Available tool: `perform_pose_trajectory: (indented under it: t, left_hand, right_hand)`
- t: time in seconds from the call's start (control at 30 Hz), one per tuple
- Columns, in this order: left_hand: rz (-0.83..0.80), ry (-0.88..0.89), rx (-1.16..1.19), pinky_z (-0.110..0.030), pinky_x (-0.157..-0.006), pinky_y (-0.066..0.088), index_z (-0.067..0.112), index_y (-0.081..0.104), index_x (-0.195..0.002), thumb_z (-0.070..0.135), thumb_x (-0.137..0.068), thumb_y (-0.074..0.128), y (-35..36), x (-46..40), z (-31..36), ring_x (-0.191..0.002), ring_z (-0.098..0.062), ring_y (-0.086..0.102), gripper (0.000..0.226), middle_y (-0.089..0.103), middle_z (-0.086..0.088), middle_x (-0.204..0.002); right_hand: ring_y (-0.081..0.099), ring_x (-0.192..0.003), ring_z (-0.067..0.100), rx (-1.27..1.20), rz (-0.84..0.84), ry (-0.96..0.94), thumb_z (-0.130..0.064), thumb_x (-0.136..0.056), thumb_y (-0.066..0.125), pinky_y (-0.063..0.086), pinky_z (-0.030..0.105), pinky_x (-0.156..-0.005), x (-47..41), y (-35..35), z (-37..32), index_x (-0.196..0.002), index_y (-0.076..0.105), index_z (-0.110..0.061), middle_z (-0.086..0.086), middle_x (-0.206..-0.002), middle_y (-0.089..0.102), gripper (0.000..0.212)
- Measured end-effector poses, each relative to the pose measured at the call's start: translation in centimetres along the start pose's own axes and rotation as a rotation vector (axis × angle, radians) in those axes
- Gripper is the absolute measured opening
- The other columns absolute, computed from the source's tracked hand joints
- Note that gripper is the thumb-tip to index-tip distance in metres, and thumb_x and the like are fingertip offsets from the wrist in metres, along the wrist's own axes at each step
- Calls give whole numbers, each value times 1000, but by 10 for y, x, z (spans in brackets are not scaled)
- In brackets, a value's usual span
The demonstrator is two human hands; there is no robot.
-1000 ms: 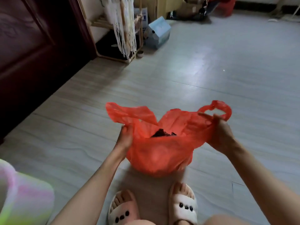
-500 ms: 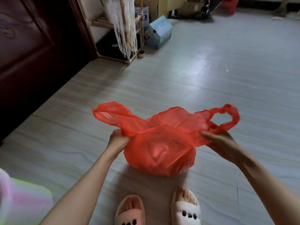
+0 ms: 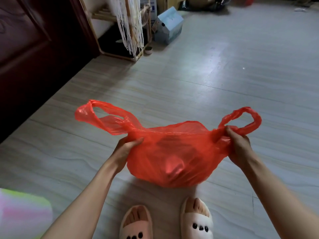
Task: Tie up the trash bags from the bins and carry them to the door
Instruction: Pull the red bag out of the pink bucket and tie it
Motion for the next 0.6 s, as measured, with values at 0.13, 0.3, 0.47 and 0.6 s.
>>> perform_pose_trajectory:
  t: [0.13,0.3,0.47,0.6]
  left_hand:
    - [143,-33,53,-27,-67,58,9,67,-95,16,-90,54,11,-7,-11,-69,-15,71,15,74,-2,-75]
    - [267,-22,263,-21,-60,56,7,58,-109,16,-94,49,30,-16,-20,-56,-5,67,20,65,-6,-85]
    - [289,-61,170,-35,-82,55,13,64,-85,39,-90,55,40,-29,-24,-76,-17,67,28,67,-8,-92]
    - [458,69,-102,-32,-78,44,15,57,-64,34,-93,50,26,-24,-9,-81,-19,56,35,61,-4,-78]
  right_hand:
    - [69,-90,15,-313,-176,89,-47,-82,51,57,29,-81,-1,17,9,-98,67,-10,5,-94,73,44]
    - [64,-104,14,159,-239,-110,-48,-63,76,52,28,-91,13,14,31,-117,57,-13,4,-114,65,67]
    - [64,-82,-6,658,-324,-193,-16,-72,76,53,24,-79,8,22,42,-99,62,-24,-3,-97,68,32]
    - [60,-61,-9,438,-94,-226,2,-79,66,52,27,-70,-7,30,30,-80,62,-24,-3,-80,64,27]
Point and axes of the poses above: each hand's wrist, its own x-axis away from the middle knuckle, its own y-axis out of the palm, z = x × y, the point moved 6 cm from there along -x, towards the middle knuckle
